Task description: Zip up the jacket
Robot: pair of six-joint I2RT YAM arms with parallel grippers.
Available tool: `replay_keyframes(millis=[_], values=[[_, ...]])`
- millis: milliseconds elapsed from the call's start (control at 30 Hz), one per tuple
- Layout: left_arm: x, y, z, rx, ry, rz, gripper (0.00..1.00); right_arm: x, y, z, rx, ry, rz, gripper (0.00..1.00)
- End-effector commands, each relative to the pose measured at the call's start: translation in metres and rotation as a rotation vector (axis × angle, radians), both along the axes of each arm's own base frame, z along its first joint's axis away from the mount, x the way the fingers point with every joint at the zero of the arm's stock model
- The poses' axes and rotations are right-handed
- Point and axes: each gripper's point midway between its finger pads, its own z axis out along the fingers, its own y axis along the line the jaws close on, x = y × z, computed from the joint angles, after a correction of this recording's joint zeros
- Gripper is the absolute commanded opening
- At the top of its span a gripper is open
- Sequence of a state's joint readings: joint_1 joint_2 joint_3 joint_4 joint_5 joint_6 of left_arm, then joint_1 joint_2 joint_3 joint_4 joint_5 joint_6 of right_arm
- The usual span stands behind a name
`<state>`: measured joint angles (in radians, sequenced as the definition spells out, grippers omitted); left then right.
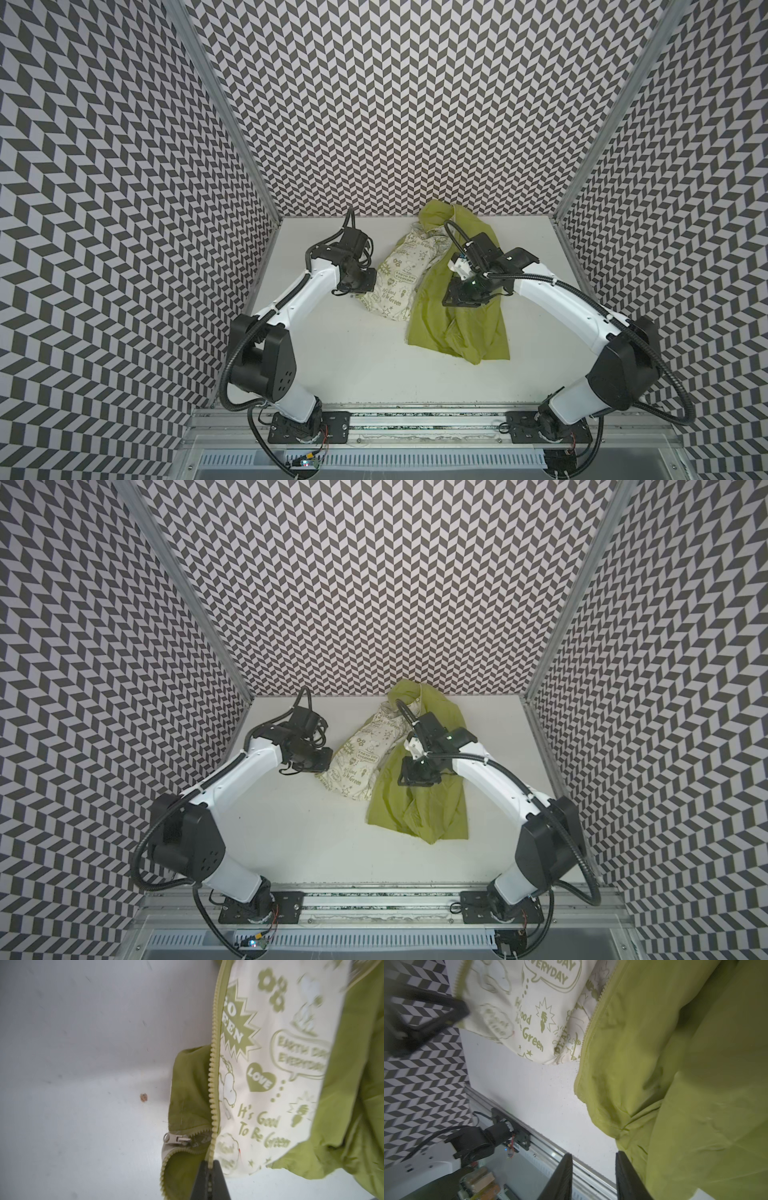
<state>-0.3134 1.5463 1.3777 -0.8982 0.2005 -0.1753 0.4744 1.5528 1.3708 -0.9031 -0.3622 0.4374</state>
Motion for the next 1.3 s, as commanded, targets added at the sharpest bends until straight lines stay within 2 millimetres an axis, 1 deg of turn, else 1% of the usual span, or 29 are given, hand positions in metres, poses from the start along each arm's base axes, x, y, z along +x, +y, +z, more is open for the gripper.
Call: replay_keyframes(millis=[0,67,100,133,200,233,267,300,333,400,433,500,567,600,633,667,733,767,833,900,933,1000,1067,1167,1267], values=[[-0.014,0.003,0.055,-0.011,-0.059,0.042,0.00,0.009,-0.041,0.002,-0.119,0.005,-0.138,0.02],[-0.019,-0.007,0.078,-0.014,-0.098,0.022,0.00,0.009,-0.054,-0.004,-0.100,0.066,-0.193,0.03],[-0.022,-0.017,0.089,-0.023,-0.115,-0.003,0.00,0.009,-0.054,-0.005,-0.053,0.088,-0.198,0.05],[-0.025,-0.026,0.095,-0.026,-0.122,-0.023,0.00,0.010,-0.053,-0.005,0.003,0.099,-0.194,0.09],[-0.035,-0.056,0.109,-0.049,-0.128,-0.086,0.00,0.009,-0.054,-0.002,0.047,0.087,-0.183,0.34],[-0.039,-0.070,0.111,-0.063,-0.118,-0.114,0.00,0.009,-0.055,0.001,0.043,0.072,-0.179,0.40],[-0.047,-0.090,0.114,-0.085,-0.101,-0.154,0.00,0.008,-0.057,0.005,0.039,0.051,-0.179,0.44],[-0.054,-0.110,0.116,-0.111,-0.081,-0.183,0.00,0.008,-0.059,0.008,0.036,0.034,-0.178,0.46],[-0.061,-0.129,0.114,-0.137,-0.055,-0.209,0.00,0.008,-0.060,0.011,0.038,0.019,-0.181,0.47],[-0.082,-0.177,0.108,-0.206,0.004,-0.292,0.00,0.008,-0.065,0.015,0.042,0.007,-0.193,0.49],[-0.089,-0.195,0.102,-0.217,0.021,-0.325,0.00,0.007,-0.068,0.016,0.043,0.007,-0.201,0.49],[-0.105,-0.235,0.085,-0.274,0.109,-0.369,0.00,0.004,-0.074,0.015,0.047,0.016,-0.219,0.50],[-0.114,-0.265,0.071,-0.339,0.186,-0.400,0.02,0.000,-0.081,0.014,0.056,0.020,-0.241,0.52],[-0.116,-0.275,0.065,-0.356,0.208,-0.413,0.15,-0.002,-0.085,0.014,0.058,0.020,-0.254,0.54],[-0.117,-0.280,0.063,-0.358,0.212,-0.418,0.28,-0.005,-0.089,0.012,0.060,0.025,-0.264,0.56],[-0.117,-0.282,0.062,-0.363,0.217,-0.423,0.41,-0.009,-0.093,0.010,0.064,0.027,-0.276,0.58],[-0.118,-0.283,0.068,-0.381,0.208,-0.446,0.59,-0.016,-0.099,0.006,0.074,0.037,-0.292,0.62],[-0.118,-0.281,0.074,-0.388,0.194,-0.448,0.64,-0.018,-0.100,0.005,0.083,0.037,-0.295,0.63],[-0.119,-0.276,0.083,-0.408,0.176,-0.459,0.70,-0.022,-0.101,0.004,0.094,0.037,-0.299,0.67],[-0.117,-0.266,0.088,-0.414,0.163,-0.443,0.71,-0.024,-0.095,0.005,0.127,0.040,-0.287,0.72],[-0.114,-0.257,0.090,-0.410,0.155,-0.425,0.71,-0.024,-0.091,0.005,0.151,0.045,-0.277,0.75],[-0.104,-0.234,0.090,-0.384,0.128,-0.365,0.74,-0.023,-0.084,0.005,0.183,0.049,-0.261,0.80],[-0.089,-0.201,0.084,-0.344,0.107,-0.263,0.78,-0.021,-0.071,0.003,0.214,0.062,-0.226,0.82],[-0.072,-0.146,0.058,-0.278,0.109,-0.097,0.80,-0.015,-0.047,0.001,0.210,0.062,-0.160,0.83],[-0.063,-0.098,0.038,-0.238,0.077,0.027,0.83,-0.004,-0.030,-0.006,0.121,0.054,-0.102,0.84]])
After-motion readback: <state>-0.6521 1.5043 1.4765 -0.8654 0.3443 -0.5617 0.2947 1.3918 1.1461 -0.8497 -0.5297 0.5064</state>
